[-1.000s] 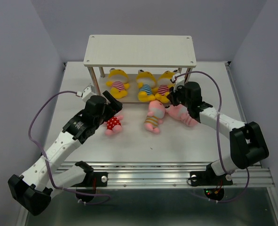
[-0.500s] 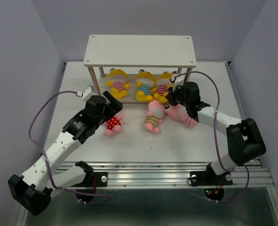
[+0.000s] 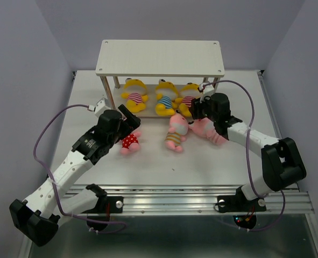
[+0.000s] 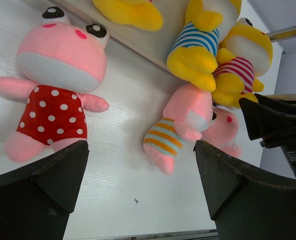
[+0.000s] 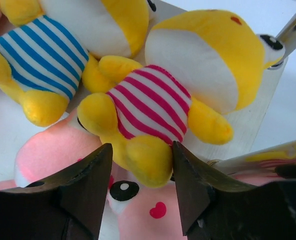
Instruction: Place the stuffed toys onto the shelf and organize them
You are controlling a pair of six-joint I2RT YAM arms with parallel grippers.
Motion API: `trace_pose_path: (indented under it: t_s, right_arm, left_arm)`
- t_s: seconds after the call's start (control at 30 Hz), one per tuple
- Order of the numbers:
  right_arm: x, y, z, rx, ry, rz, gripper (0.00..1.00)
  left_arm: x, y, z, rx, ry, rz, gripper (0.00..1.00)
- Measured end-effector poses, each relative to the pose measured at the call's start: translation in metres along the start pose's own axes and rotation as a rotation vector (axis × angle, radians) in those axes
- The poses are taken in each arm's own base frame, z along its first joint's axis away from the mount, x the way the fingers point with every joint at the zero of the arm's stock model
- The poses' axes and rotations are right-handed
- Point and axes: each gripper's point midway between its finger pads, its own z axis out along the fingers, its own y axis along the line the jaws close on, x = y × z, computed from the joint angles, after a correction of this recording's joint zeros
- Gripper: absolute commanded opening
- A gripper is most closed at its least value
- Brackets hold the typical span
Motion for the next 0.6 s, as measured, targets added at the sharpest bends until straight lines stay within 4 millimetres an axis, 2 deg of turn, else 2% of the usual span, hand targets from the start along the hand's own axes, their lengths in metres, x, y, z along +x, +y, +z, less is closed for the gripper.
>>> trace_pose_path:
  t_s: [0.03, 0.13, 0.33, 0.4, 0.5, 0.6]
  right_arm:
    - [-0.003, 0.0, -0.002, 0.004, -0.009, 0.004, 0.65]
    - [-0.014, 0.0, -0.009, 0.008, -0.036, 0.014, 0.76]
    - [-0.025, 0.004, -0.023, 0.0, -0.063, 0.022, 0.86]
    - [-0.025, 0.007, -0.026, -0.014, -0.062, 0.026, 0.89]
    - [-0.019, 0.015, -0.03, -0.051, -0.048, 0.045, 1.0]
    - [-0.01, 0.021, -0.032, -0.079, -0.016, 0.064, 1.0]
  left_arm:
    - [0.0, 0.0, 0.0, 0.001, 0.001, 0.0, 0.99]
    - [0.0, -0.001, -0.001, 0.006, 0.001, -0.002, 0.99]
    - [0.001, 0.0, -0.002, 0.019, 0.002, -0.005, 0.99]
    - [0.003, 0.0, -0.001, 0.022, 0.008, -0.004, 0.99]
    - [0.005, -0.002, 0.0, 0.035, 0.015, -0.003, 0.99]
    - [0.007, -0.006, 0.003, 0.048, 0.02, 0.001, 0.99]
